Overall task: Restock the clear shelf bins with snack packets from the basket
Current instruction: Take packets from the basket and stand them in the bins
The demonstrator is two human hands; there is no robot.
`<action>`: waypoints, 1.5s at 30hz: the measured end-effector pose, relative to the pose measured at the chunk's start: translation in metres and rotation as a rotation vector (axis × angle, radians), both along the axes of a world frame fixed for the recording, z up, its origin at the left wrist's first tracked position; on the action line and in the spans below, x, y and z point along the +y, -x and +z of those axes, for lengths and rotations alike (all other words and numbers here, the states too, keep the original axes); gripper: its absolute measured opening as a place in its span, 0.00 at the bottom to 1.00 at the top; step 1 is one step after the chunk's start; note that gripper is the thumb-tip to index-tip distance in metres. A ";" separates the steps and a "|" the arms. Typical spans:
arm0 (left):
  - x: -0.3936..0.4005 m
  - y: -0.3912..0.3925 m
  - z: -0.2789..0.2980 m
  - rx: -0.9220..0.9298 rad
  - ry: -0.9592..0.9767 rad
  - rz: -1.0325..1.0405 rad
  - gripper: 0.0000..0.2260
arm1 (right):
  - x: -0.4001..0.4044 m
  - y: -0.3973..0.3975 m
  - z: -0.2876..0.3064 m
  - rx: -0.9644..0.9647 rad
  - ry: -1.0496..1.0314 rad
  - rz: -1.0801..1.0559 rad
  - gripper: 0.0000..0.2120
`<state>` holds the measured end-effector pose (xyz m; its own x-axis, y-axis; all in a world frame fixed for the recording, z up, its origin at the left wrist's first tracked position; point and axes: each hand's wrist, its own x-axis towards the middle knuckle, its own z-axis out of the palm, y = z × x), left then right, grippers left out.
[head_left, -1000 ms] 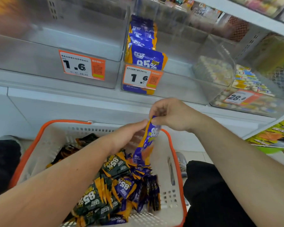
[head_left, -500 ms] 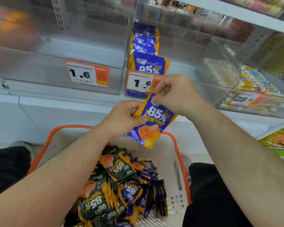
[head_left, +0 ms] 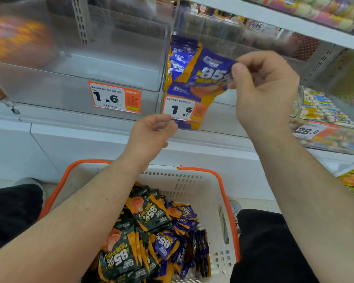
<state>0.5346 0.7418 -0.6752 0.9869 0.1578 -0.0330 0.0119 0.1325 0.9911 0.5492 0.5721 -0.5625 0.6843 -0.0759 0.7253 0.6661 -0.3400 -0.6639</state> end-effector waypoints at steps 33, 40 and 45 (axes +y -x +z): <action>-0.013 0.020 -0.068 0.195 -0.423 -0.329 0.06 | 0.024 -0.008 -0.114 -0.018 0.498 -0.174 0.05; -0.014 0.040 -0.115 0.319 -0.768 -0.616 0.15 | -0.015 0.042 -0.237 0.980 1.720 0.462 0.09; -0.018 0.045 -0.125 0.341 -0.834 -0.690 0.17 | -0.035 0.070 -0.288 1.030 1.957 0.545 0.16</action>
